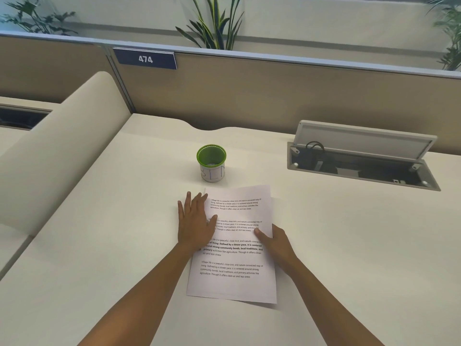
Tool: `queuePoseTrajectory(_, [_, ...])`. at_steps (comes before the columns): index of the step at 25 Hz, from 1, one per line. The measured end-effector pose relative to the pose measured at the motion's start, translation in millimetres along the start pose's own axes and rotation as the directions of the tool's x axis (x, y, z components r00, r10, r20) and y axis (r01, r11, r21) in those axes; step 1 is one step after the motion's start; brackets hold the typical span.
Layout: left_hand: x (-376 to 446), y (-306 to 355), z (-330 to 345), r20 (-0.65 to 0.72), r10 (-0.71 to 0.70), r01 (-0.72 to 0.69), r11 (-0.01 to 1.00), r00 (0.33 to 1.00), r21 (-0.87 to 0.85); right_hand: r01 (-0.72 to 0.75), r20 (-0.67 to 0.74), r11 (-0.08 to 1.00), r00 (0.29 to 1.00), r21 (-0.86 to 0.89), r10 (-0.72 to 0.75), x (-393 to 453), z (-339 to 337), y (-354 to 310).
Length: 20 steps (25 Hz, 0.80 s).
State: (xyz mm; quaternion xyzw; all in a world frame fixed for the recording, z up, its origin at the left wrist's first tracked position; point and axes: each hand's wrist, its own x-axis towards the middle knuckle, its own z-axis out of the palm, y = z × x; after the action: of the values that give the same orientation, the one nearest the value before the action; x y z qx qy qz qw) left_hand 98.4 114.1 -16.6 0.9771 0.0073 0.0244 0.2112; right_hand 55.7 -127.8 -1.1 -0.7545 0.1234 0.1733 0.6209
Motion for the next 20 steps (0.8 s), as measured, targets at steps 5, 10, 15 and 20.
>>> queuePoseTrajectory(5, [0.1,-3.1,0.0,0.008,-0.002,0.003,0.993,1.0,-0.122,-0.005,-0.013,1.0,1.0,-0.006,0.005,-1.4,0.3,-0.4])
queuePoseTrajectory(10, [0.6,-7.5,3.8,0.029,-0.025,0.03,0.975,0.999,-0.218,-0.007,-0.012,1.0,1.0,-0.006,0.007,-0.2,0.4,0.9])
queuePoseTrajectory(15, [2.9,-12.6,6.1,0.039,0.0,0.008,0.979,0.999,-0.202,-0.012,-0.01,1.0,1.0,-0.016,0.012,0.2,0.8,0.5])
queuePoseTrajectory(20, [1.5,-10.7,4.4,0.036,-0.002,0.01,0.975,0.999,-0.222,-0.016,-0.016,1.0,1.0,-0.001,0.016,-1.6,1.2,0.0])
